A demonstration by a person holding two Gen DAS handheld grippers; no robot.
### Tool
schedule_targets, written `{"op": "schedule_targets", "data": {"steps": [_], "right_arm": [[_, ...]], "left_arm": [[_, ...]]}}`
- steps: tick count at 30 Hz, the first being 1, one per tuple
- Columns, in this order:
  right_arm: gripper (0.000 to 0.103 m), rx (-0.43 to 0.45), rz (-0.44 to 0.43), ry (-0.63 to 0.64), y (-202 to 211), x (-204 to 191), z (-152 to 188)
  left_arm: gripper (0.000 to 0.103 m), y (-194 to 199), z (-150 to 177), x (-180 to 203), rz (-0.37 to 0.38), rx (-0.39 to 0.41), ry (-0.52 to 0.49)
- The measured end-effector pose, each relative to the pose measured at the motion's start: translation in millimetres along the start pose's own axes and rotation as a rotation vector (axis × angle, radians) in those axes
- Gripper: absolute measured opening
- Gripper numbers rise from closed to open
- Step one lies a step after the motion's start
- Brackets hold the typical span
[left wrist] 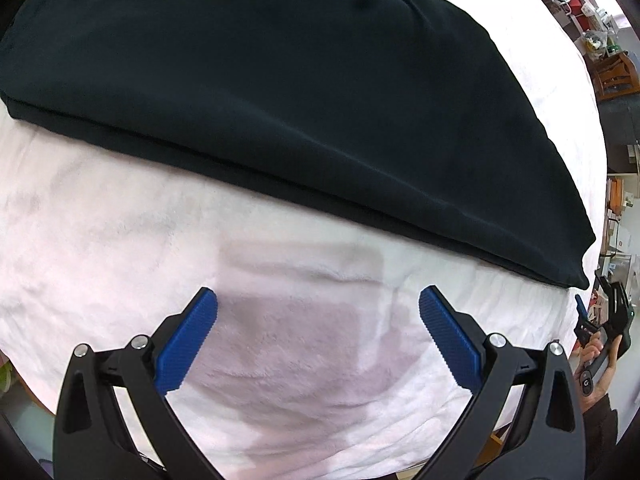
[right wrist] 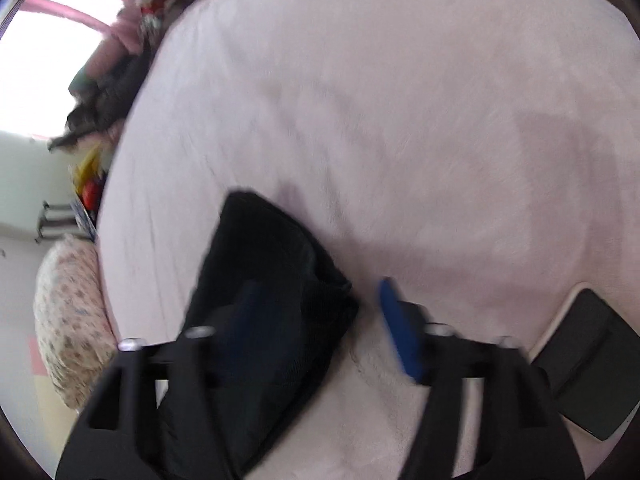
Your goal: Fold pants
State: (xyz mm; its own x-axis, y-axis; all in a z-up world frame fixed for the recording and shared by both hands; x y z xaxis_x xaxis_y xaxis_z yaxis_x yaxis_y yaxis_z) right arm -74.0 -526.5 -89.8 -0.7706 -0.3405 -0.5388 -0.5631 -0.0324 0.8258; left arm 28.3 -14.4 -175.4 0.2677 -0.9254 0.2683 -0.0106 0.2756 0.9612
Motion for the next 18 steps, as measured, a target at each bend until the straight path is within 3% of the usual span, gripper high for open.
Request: {"op": "schedule_targets", "data": {"steps": [8, 16, 18], "right_arm": [[0.063, -0.097, -0.041, -0.017, -40, -4, 11], [0.062, -0.087, -0.079, -0.036, -31, -2, 29], [0.058, -0.069, -0.080, -0.050, -33, 0, 31]], "left_arm": [[0.101, -12, -2, 9, 0.009, -0.017, 0.000], [0.101, -10, -5, 4, 0.019, -0.032, 0.036], [0.101, -8, -4, 1, 0.023, -0.031, 0.038]]}}
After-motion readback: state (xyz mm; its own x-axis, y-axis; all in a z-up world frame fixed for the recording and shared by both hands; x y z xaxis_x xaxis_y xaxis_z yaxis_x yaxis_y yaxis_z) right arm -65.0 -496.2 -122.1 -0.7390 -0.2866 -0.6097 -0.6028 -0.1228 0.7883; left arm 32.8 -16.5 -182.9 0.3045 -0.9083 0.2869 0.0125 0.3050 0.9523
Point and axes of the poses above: each gripper's, at about its wrist camera, not at the fingertips, and y roughly against the way its jaws point, x to its right, z to its underside, the point moved 4 cm from there along -y, roughly the way its jaws point, and after that the axes turned 2 degrees about y, right-handed, at the moved point
